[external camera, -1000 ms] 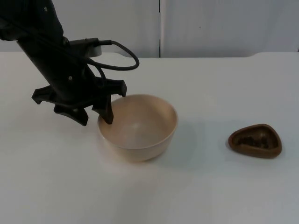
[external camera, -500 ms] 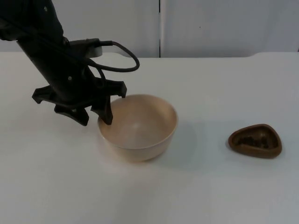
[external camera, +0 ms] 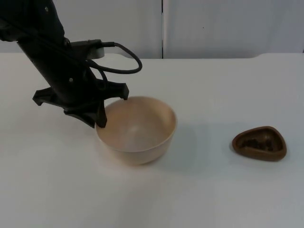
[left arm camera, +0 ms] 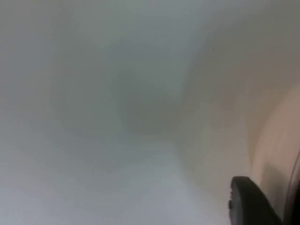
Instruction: Pick up the bowl with the left hand and pour the coffee beans from the cup into the bowl with the right hand.
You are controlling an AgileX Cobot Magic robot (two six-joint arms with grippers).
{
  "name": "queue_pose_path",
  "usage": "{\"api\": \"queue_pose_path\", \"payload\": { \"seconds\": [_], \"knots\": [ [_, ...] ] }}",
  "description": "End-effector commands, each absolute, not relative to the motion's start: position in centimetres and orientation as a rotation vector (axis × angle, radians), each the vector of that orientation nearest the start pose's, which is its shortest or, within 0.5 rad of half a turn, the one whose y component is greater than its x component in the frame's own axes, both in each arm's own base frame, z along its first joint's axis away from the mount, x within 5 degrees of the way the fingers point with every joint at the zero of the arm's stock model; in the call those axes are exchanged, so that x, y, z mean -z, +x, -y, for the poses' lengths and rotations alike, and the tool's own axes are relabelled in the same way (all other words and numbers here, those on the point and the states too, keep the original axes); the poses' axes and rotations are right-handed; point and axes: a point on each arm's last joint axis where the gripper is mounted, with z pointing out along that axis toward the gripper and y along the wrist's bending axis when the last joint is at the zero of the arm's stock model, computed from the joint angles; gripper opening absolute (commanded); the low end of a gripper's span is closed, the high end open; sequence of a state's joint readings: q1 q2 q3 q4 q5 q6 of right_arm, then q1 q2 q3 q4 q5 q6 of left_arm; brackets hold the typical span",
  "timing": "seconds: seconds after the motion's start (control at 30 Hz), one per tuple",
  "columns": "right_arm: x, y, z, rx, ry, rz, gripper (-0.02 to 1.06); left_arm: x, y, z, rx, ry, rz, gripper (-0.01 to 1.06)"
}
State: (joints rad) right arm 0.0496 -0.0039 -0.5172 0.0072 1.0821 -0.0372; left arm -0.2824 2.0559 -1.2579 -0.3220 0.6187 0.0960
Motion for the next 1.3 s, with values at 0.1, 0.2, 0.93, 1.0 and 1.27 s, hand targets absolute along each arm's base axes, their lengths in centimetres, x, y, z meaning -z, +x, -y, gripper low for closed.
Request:
{"api": "queue_pose_path", "payload": {
  "seconds": [0.1, 0.2, 0.93, 1.0, 1.27],
  "knots": [
    [-28.0, -0.8, 0.0, -0.017, -0.095, -2.044, 1.05, -12.3, 37.5, 12.6, 0.357, 0.193, -2.889, -0.01],
    [-28.0, -0.8, 0.0, -0.017, -0.095, -2.044, 1.05, -12.3, 37.5, 12.7, 0.374, 0.174, -2.89, 0.0],
    [-28.0, -0.8, 0.0, -0.017, -0.095, -2.044, 1.05, -20.1, 35.9, 12.6, 0.462, 0.188, -2.773, 0.0],
    [-28.0, -0.8, 0.0, -0.017, -0.095, -2.044, 1.05, -20.2, 35.8, 12.6, 0.463, 0.189, -2.771, 0.0],
    [-28.0, -0.8, 0.0, -0.017, -0.095, -2.044, 1.05, -20.6, 35.2, 12.6, 0.479, 0.204, -2.808, 0.0]
  ]
}}
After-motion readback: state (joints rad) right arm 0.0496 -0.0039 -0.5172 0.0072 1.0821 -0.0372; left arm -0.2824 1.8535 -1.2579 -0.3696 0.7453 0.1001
